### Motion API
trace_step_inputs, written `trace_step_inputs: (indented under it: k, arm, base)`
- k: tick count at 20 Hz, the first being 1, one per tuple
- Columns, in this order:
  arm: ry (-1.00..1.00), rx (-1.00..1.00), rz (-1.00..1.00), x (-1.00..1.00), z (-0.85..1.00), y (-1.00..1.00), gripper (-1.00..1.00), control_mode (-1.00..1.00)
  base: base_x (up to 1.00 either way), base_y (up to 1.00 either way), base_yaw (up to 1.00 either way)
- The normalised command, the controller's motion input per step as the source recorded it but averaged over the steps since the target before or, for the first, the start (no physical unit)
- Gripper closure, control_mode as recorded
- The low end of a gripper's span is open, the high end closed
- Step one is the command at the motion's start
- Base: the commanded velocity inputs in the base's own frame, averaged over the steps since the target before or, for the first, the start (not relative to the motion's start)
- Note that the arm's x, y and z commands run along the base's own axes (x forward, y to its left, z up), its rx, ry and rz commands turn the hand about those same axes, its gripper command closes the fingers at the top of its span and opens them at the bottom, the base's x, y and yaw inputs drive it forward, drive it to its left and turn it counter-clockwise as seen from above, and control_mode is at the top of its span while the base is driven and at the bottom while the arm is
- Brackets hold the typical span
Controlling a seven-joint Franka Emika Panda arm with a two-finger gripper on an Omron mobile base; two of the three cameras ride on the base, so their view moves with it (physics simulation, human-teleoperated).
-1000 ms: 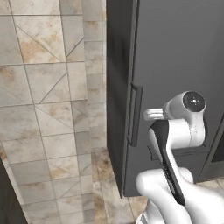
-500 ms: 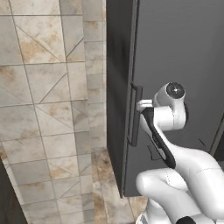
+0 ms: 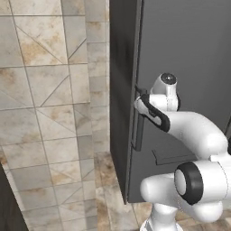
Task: Take the cupcake and donut from the fridge and place them on the empty tray on the dining counter.
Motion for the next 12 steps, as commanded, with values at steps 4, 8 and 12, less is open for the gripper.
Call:
trace_step_inputs:
  k: [4,8,12]
  arm:
    - [-0.35,0.00,0.00,0.50,-0.71,0.00,-1.00,-1.00]
    - [-0.30,0.01,0.00,0.59,-0.53,0.00,-1.00,-1.00]
    - [-0.06,0.03,0.00,0.72,-0.22,0.00,-1.00,-1.00]
  base:
    - [0.00,0.00,0.00]
    - [0.00,0.00,0.00]
    - [0.00,0.00,0.00]
